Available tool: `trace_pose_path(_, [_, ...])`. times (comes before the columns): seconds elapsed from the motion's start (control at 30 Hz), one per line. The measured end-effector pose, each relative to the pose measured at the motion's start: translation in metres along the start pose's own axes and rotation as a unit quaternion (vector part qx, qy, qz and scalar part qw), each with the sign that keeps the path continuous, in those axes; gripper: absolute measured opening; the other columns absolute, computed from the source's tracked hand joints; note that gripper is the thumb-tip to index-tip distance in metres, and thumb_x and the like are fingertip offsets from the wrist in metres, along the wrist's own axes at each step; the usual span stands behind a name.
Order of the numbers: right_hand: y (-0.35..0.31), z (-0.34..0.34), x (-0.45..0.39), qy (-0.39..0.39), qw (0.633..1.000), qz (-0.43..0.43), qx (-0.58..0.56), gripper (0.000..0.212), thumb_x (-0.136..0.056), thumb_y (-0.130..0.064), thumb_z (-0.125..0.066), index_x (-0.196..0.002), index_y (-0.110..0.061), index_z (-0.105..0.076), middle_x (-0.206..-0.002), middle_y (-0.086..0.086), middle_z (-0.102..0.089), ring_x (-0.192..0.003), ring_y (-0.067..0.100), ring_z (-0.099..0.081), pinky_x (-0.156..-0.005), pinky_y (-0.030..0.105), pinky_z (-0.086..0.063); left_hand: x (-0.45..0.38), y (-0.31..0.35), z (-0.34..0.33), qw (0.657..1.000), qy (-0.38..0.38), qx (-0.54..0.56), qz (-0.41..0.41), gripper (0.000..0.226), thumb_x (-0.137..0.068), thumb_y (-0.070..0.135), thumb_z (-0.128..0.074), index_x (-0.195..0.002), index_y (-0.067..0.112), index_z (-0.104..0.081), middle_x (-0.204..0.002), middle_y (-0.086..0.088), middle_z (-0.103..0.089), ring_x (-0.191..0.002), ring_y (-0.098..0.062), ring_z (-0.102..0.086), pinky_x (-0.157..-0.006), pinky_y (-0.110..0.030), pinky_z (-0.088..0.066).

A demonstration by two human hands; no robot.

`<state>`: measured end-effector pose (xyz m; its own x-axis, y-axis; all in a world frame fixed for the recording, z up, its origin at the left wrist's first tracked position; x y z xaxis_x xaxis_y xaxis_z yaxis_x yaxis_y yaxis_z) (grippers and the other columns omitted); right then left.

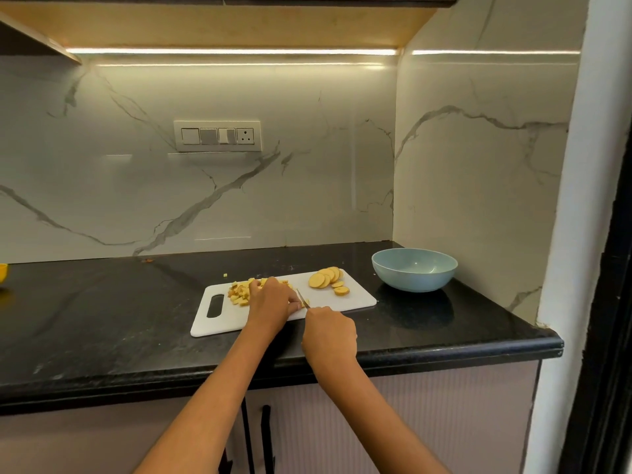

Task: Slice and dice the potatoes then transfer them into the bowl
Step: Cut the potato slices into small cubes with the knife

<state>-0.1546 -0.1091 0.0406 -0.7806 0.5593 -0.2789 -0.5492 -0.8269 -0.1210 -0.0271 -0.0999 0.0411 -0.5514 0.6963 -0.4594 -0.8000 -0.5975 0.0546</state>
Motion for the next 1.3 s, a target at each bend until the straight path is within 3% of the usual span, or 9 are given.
trace_pose_path(0.17, [0.0,0.0,0.002,0.01,1.0,-0.001,-0.001,0.029,-0.098,-0.01,-0.041,-0.126,-0.004,-0.048,-0.117,0.01,-0.057,-0.1,0.023,-0.061,-0.069,0.027,-0.04,0.001,-0.008,-0.005,0.999,0.018,0.034,0.007,0.022,-0.092,0.031,-0.052,-0.099,0.027,-0.073,-0.108,0.007,-0.067,-0.115,-0.015,-0.045,-0.103,-0.039,-0.021])
trace_pose_path(0.47, [-0.004,0.001,0.0,0.011,1.0,0.012,0.023,0.029,-0.098,-0.007,-0.04,-0.124,-0.004,-0.051,-0.114,0.011,-0.06,-0.101,0.024,-0.061,-0.069,0.028,-0.043,0.0,-0.001,-0.003,1.0,-0.002,-0.005,-0.003,0.025,-0.093,0.031,-0.049,-0.101,0.025,-0.072,-0.111,0.005,-0.065,-0.117,-0.016,-0.044,-0.104,-0.039,-0.021])
trace_pose_path(0.7, [-0.004,0.001,-0.008,-0.004,0.999,0.026,0.02,0.029,-0.099,-0.009,-0.039,-0.125,-0.005,-0.051,-0.117,0.011,-0.058,-0.103,0.023,-0.059,-0.078,0.029,-0.044,-0.003,0.0,-0.001,1.0,-0.014,-0.016,-0.008,0.023,-0.092,0.032,-0.05,-0.102,0.031,-0.071,-0.113,0.008,-0.064,-0.116,-0.016,-0.044,-0.106,-0.041,-0.019])
trace_pose_path(0.8, [-0.001,-0.002,-0.003,-0.001,0.999,0.034,0.03,0.028,-0.098,-0.008,-0.039,-0.122,-0.005,-0.052,-0.115,0.01,-0.059,-0.101,0.023,-0.06,-0.072,0.028,-0.041,-0.002,-0.006,-0.006,1.0,0.006,0.022,0.001,0.02,-0.091,0.034,-0.053,-0.099,0.03,-0.071,-0.108,0.007,-0.067,-0.116,-0.016,-0.045,-0.105,-0.041,-0.02])
trace_pose_path(0.97, [0.008,0.001,-0.009,-0.01,1.0,0.006,-0.007,0.029,-0.098,-0.011,-0.04,-0.124,-0.007,-0.05,-0.12,0.011,-0.056,-0.107,0.024,-0.057,-0.082,0.03,-0.044,0.004,-0.021,-0.016,0.983,0.042,0.178,0.026,0.015,-0.088,0.031,-0.059,-0.094,0.027,-0.073,-0.105,0.009,-0.069,-0.112,-0.013,-0.049,-0.095,-0.036,-0.023])
trace_pose_path(1.07, [0.014,-0.001,-0.009,-0.013,0.999,-0.017,-0.042,0.027,-0.097,-0.014,-0.044,-0.122,-0.007,-0.051,-0.117,0.01,-0.057,-0.104,0.023,-0.058,-0.082,0.031,-0.046,0.002,-0.029,-0.015,0.964,0.063,0.254,0.056,0.016,-0.088,0.023,-0.06,-0.098,0.024,-0.073,-0.108,0.005,-0.069,-0.11,-0.016,-0.056,-0.098,-0.043,-0.035])
trace_pose_path(1.17, [0.014,-0.002,-0.004,-0.009,0.998,-0.019,-0.059,0.027,-0.096,-0.014,-0.046,-0.122,-0.006,-0.051,-0.114,0.01,-0.059,-0.1,0.023,-0.061,-0.08,0.03,-0.048,0.002,-0.036,-0.013,0.959,0.096,0.248,0.095,0.017,-0.088,0.019,-0.06,-0.099,0.021,-0.073,-0.107,0.002,-0.07,-0.107,-0.019,-0.057,-0.096,-0.046,-0.038])
trace_pose_path(1.3, [0.008,-0.002,0.0,-0.013,0.999,0.001,-0.048,0.026,-0.096,-0.013,-0.045,-0.121,-0.006,-0.053,-0.115,0.011,-0.059,-0.101,0.024,-0.06,-0.081,0.032,-0.048,0.003,-0.035,-0.016,0.968,0.075,0.225,0.087,0.013,-0.085,0.023,-0.065,-0.094,0.022,-0.074,-0.106,0.005,-0.069,-0.108,-0.018,-0.055,-0.097,-0.043,-0.035])
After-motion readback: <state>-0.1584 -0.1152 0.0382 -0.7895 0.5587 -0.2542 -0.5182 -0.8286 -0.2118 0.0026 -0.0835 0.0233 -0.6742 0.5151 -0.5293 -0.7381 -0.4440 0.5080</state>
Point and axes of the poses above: each hand's wrist, its own x-axis away from the middle knuckle, its own z-axis out of the back of the hand, y = z × x, the point moved 6 cm from there along -x, towards the middle knuckle
